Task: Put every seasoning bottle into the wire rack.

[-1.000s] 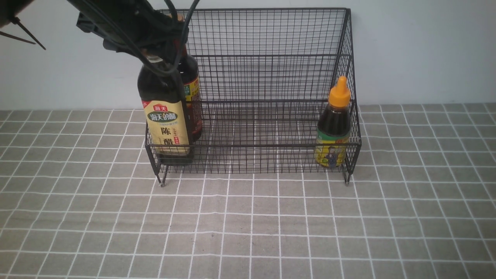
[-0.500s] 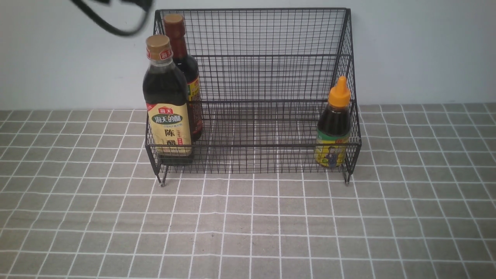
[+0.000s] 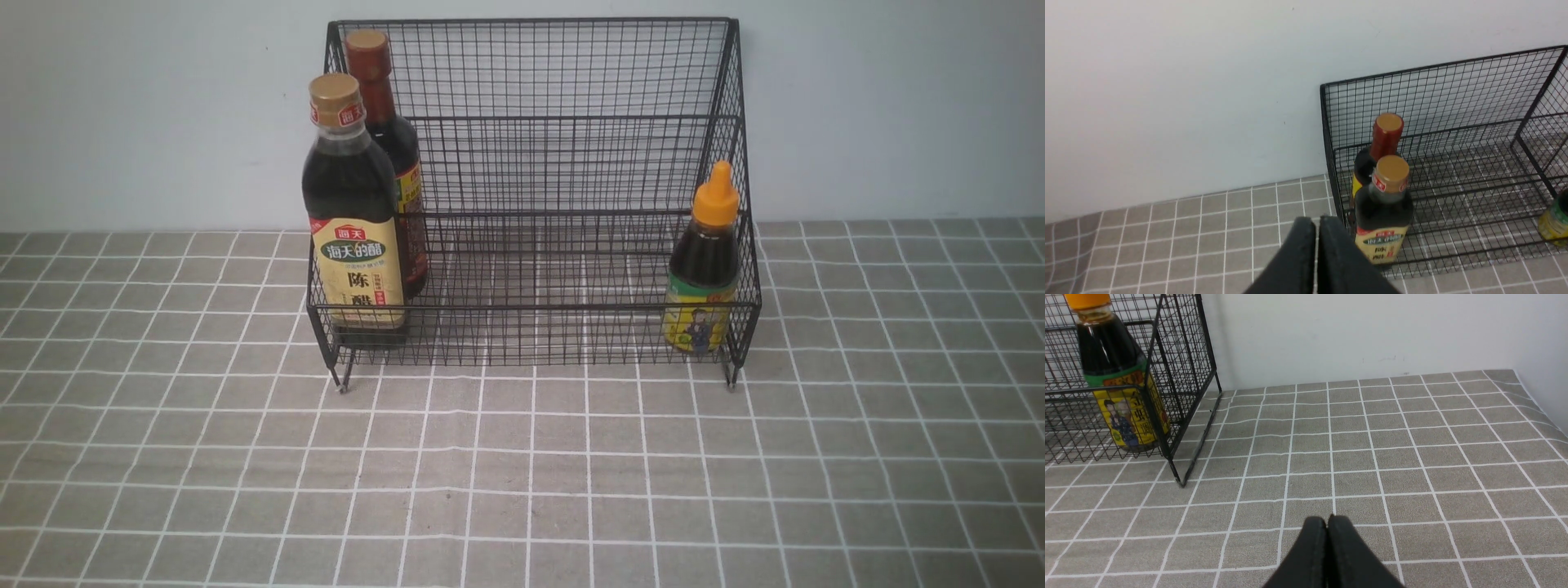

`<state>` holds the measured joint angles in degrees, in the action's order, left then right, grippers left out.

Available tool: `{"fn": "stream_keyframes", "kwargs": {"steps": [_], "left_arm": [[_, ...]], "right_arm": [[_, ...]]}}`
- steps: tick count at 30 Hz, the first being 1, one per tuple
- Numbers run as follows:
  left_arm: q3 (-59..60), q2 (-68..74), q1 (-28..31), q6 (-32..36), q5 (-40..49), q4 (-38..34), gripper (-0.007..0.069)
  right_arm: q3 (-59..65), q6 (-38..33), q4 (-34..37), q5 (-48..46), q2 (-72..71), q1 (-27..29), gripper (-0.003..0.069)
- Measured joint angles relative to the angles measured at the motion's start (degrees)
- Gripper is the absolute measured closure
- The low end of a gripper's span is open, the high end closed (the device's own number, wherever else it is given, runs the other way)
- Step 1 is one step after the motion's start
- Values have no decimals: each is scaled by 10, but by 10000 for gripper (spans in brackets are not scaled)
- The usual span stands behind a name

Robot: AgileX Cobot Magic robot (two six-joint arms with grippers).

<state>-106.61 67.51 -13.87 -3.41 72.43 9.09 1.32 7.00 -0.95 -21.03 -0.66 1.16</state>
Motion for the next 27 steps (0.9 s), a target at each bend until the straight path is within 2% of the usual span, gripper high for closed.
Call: {"fn": "stream_keyframes", "kwargs": {"steps": [6, 9, 15, 21, 27], "left_arm": [[153, -131, 0, -26, -29, -4, 631], [272, -221, 0, -32, -73, -10, 631], [390, -303, 0, -32, -64, -12, 631], [429, -329, 0, -31, -35, -12, 631], [430, -332, 0, -30, -48, -12, 631]], "right_arm": [[0, 0, 0, 0, 0, 0, 671], [0, 0, 0, 0, 0, 0, 671], [0, 0, 0, 0, 0, 0, 671], [0, -1, 0, 0, 0, 0, 671], [0, -2, 0, 0, 0, 0, 671]]}}
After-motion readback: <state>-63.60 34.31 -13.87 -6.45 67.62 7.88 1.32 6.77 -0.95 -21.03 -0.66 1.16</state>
